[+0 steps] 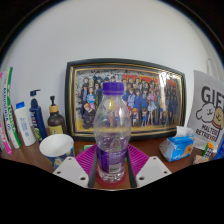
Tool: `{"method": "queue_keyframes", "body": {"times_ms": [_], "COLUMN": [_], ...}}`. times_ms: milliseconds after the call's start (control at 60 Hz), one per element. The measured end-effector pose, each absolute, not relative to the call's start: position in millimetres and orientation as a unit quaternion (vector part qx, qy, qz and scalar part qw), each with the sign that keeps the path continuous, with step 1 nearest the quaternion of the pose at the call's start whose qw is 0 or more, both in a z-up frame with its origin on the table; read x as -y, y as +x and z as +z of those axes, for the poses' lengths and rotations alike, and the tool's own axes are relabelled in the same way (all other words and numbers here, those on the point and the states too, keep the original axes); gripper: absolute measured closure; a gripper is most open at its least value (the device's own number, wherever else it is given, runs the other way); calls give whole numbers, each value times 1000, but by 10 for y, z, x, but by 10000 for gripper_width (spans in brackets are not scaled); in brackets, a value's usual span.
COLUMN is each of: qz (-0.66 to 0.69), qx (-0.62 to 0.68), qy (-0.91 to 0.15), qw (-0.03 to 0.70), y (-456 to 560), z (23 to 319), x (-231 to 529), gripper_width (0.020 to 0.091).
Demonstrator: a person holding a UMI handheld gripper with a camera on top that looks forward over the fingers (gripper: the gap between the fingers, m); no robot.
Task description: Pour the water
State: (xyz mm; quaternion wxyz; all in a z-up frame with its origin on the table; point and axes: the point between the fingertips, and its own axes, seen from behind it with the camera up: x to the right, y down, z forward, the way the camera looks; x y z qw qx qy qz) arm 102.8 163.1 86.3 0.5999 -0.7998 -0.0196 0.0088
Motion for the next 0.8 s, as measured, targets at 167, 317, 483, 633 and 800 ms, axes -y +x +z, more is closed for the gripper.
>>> {"method": "queue_keyframes", "body": {"times_ms": [167,317,483,633,800], "qz": [18,10,-9,-28,-47], "qx": [17,18,14,2,10], "qy": [-825,-849,-863,-879,-887], "qw": [564,527,505,476,460], "y": [968,930,866,729,490], "z": [855,929,1230,1495,1752], "x": [-1497,-1124,-442,368,1168], "gripper_width": [297,238,248,248,250]}}
